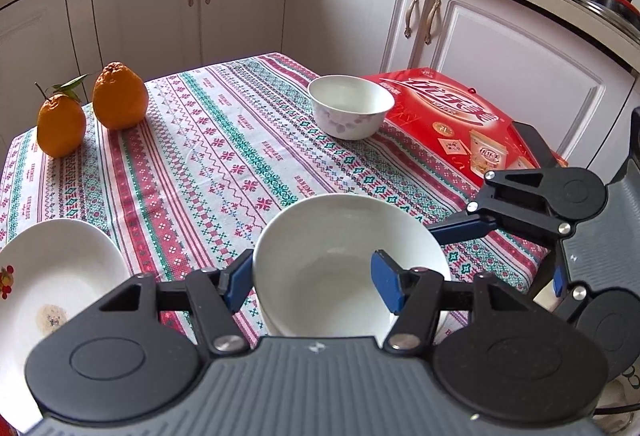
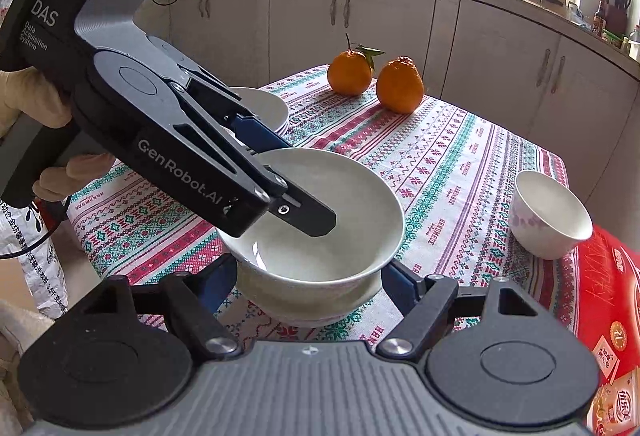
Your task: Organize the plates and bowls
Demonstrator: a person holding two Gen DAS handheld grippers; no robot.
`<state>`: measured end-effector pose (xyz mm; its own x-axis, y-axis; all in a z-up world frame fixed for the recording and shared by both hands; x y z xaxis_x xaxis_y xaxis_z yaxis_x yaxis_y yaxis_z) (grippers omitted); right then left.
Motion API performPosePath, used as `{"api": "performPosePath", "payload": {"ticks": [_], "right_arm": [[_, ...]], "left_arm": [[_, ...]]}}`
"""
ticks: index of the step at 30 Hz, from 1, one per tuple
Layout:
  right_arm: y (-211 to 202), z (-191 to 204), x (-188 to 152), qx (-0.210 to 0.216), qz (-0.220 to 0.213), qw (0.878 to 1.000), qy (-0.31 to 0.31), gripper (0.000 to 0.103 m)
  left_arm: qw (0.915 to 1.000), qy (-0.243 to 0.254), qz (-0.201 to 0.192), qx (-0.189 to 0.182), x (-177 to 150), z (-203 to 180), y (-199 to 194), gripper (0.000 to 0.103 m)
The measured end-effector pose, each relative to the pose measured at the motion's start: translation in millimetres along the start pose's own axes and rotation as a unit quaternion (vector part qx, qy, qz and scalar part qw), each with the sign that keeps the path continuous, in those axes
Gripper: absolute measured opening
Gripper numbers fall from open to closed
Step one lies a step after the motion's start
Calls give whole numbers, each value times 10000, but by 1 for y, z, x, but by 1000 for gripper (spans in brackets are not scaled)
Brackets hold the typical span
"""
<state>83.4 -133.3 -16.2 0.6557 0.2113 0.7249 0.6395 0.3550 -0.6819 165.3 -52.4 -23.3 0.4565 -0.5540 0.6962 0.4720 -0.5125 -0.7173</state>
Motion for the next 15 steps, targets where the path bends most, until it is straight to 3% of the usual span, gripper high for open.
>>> {"api": "performPosePath", "payload": {"ticks": [15], "right_arm": [[1, -4, -1, 55, 59, 9999, 114, 83]], "left_arm": [[10000, 35, -5, 0, -5, -2, 8, 61]]}}
Point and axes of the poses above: each gripper's, at about its wrist camera, not at the fingertips, and y roughly the way its jaws point, z to its left, x to its top, the point moved 3 cm from there along y, roughly the way its jaws point, and after that the axes turned 11 degrees about y, right-handed, at the moved point
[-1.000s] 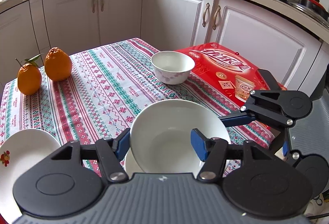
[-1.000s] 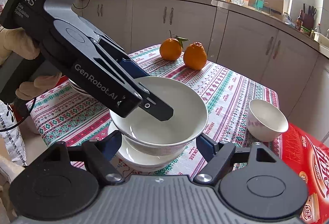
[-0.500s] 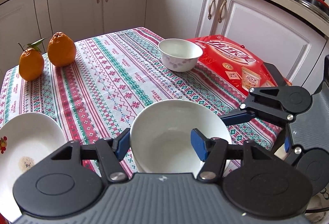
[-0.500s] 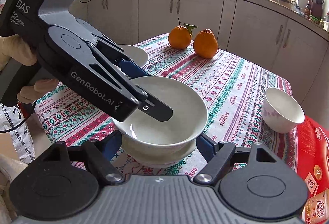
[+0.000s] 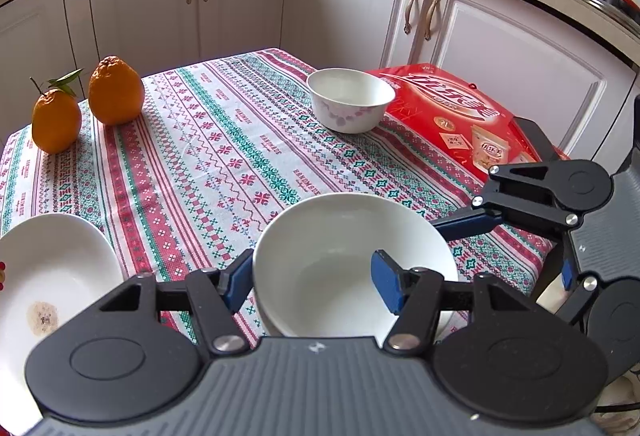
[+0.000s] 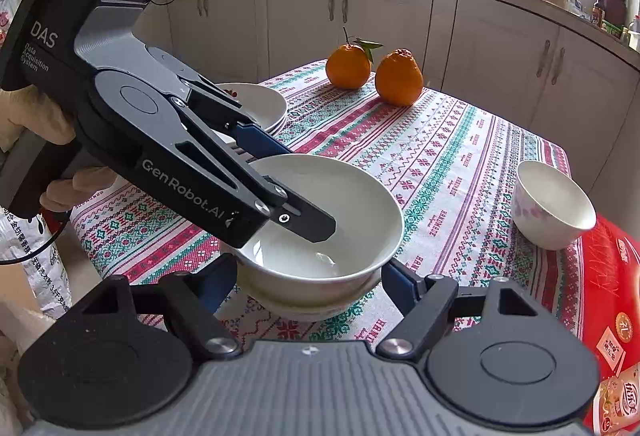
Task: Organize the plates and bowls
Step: 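Open the left gripper to release the bowl and withdraw it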
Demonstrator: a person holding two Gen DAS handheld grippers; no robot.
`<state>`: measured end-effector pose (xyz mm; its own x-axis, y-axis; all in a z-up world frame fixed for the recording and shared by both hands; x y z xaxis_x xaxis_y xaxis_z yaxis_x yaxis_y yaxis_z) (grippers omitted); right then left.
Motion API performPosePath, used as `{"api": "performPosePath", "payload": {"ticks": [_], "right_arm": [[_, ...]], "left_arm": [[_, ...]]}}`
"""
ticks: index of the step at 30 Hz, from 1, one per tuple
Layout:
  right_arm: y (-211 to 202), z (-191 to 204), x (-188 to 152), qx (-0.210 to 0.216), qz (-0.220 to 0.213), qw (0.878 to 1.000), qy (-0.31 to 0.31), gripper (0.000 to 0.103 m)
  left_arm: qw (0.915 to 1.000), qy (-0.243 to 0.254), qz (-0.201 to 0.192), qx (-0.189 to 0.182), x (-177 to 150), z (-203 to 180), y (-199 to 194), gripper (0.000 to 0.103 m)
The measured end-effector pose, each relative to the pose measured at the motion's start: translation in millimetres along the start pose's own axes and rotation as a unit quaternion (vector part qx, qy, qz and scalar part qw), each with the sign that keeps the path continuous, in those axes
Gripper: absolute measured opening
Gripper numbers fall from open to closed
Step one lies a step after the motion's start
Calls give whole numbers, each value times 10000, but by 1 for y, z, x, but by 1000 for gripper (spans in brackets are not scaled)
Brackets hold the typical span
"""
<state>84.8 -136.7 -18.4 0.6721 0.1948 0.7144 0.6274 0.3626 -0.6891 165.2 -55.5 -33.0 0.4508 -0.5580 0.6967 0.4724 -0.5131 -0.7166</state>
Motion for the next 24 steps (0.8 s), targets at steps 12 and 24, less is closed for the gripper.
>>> {"api": "performPosePath", "payload": {"ticks": [12, 24], "right_arm": [[-2, 0, 0, 6, -59, 10000, 49, 84], [-22, 14, 4, 293, -422, 9985, -167, 98]], "left_arm": [[10000, 52, -32, 78, -2, 2, 1, 63], [9985, 164, -314, 420, 11, 9, -21, 91]]}}
Point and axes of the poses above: each gripper's, at about its wrist camera, not at the fingertips, and y roughly the way its jaws point, z to its left, x to its top, the point moved 3 cm from there along y, roughly the way its jaws point, and after that the axes turned 11 degrees about y, right-handed, at the moved point
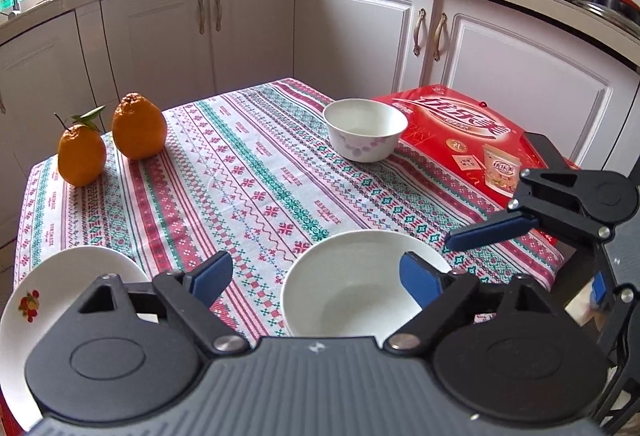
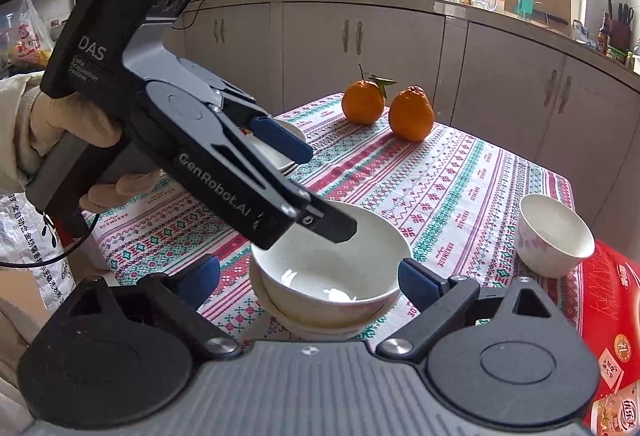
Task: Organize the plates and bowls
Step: 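Open the left gripper to release the bowl and withdraw it, then move the left gripper to the pink-flowered bowl by the red box and grasp its rim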
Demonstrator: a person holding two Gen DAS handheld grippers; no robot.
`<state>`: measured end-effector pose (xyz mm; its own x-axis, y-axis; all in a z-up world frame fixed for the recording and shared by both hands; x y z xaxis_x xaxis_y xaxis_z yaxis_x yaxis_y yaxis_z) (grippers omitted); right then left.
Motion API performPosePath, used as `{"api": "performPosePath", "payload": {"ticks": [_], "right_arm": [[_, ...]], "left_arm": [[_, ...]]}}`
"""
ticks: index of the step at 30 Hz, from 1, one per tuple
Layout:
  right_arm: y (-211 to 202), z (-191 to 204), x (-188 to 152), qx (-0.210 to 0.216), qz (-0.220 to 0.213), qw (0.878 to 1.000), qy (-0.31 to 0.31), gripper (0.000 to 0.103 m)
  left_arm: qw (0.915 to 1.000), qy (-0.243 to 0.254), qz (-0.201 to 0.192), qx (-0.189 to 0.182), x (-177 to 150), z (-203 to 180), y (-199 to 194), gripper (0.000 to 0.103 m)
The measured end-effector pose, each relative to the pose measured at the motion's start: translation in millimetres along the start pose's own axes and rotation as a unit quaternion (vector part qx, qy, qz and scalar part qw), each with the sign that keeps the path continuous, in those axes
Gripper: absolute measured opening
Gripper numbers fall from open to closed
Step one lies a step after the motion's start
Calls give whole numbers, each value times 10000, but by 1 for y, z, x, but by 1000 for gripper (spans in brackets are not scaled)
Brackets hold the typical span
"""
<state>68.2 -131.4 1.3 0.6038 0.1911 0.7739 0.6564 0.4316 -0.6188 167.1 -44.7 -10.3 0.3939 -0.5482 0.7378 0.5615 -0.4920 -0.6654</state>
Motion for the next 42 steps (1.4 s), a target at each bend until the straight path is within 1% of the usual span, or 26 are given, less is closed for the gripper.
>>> {"api": "performPosePath", "payload": {"ticks": [2, 5, 9, 13, 14, 16, 19, 23, 26, 30, 33, 42], "right_arm": [[2, 5, -2, 84, 37, 10000, -36, 98], [6, 10, -6, 141, 98, 9998, -63, 98], [5, 15, -9, 134, 106, 9998, -61, 98], [-2, 14, -6, 57, -5, 10000, -52, 100], [-5, 12, -4, 6, -50, 10000, -58, 102], [-11, 6, -1, -153, -167, 9997, -60, 103], [-19, -11, 3, -405, -303, 9987, 65, 103], [-25, -44, 5, -777, -421, 9955, 351, 103], [-22, -73, 4, -1106, -406, 9912, 605, 103], [-12, -110, 1, -1418, -327, 9854, 886, 103], [-3, -132, -2, -1543, -250, 9822, 1044, 103], [23, -169, -2, -1652, -130, 9797, 1131, 103]], "left_arm": [[10000, -4, -31, 92, 2, 3, -4, 95], [9998, 25, -68, 199, 2, 6, -11, 95], [9997, 61, -70, 236, 2, 7, -15, 95], [9997, 125, -119, 176, 6, 3, -16, 95], [9997, 148, -131, 162, 8, 3, -16, 95], [9996, 191, -151, 122, 11, 1, -13, 95], [9996, 215, -155, -15, 19, 2, -6, 96], [9994, 313, -101, -75, 33, 2, 8, 96], [9990, 422, -80, -128, 46, 1, 20, 96], [9980, 588, -48, -211, 64, -4, 41, 96], [9971, 694, 33, -309, 76, -6, 62, 96], [9940, 893, 218, -600, 104, -9, 124, 96]]}}
Point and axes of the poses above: each gripper's, at about its wrist camera, not at the fingertips, and y roughly the way its jaws point, z to its left, x to its top, the point moved 3 cm from there along y, roughly the way its jaws point, and after that the axes turned 11 degrees about y, right-handed, at the moved point
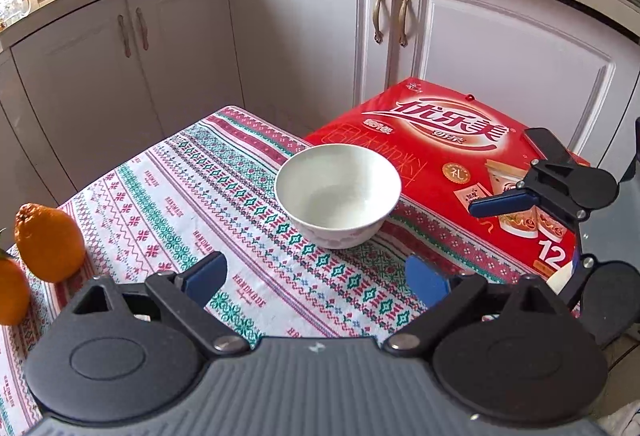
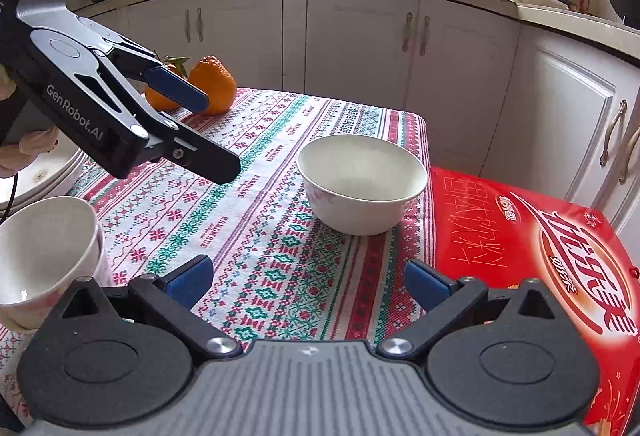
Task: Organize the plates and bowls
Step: 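Move the left gripper to the pink-flowered bowl by the red box and grasp its rim, then carry the held bowl with the left gripper and lower it onto the bowl stack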
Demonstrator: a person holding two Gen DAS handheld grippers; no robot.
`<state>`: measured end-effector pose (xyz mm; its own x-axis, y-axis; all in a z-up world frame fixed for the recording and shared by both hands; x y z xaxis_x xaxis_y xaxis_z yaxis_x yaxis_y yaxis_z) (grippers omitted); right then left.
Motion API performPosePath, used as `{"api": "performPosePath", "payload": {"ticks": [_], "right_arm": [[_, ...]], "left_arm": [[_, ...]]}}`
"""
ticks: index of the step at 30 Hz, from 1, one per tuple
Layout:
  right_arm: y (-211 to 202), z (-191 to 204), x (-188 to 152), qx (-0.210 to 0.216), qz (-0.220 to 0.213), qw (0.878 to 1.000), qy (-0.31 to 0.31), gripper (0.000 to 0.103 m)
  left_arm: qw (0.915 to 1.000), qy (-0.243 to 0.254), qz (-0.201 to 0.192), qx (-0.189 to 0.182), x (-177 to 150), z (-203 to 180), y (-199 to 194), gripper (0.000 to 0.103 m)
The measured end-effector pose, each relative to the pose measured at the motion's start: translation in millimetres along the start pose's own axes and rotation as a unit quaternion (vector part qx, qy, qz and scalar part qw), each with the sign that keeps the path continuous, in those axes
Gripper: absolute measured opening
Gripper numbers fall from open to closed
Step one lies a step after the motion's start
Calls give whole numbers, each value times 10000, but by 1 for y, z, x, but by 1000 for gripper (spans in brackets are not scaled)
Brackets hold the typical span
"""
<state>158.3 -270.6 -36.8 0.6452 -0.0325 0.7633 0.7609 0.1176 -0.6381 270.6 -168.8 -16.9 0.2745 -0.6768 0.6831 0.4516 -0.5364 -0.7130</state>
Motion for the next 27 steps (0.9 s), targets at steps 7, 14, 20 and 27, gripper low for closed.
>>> {"api": "performPosePath", "payload": {"ticks": [7, 14, 20, 27], "right_arm": [[31, -15, 11, -92, 62, 9999, -86, 103], [57, -23, 21, -144, 46, 9997, -200, 103], [72, -27, 29, -157, -2, 9995, -290, 102], [78, -30, 35, -175, -95, 9992, -342, 98]], "left_arm": [[9999, 43, 45, -109, 18, 8, 40, 96], [9994, -29, 69, -339, 30, 15, 73, 95], [9989, -74, 107, -444, 36, 18, 92, 89], [9979, -102, 174, -609, 40, 21, 104, 72]]}}
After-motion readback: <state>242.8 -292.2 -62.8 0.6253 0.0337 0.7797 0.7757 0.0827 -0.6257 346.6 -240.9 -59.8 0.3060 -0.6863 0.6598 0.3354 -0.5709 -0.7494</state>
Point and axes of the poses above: each gripper's, at about its wrist camera, not at the fingertips, and y roughly the way its jaws point, z to its left, x to its top, the point moved 3 cm from there along y, roughly the way its jaws point, and after that the axes turned 11 degrees about y, right-handed, at the moved point
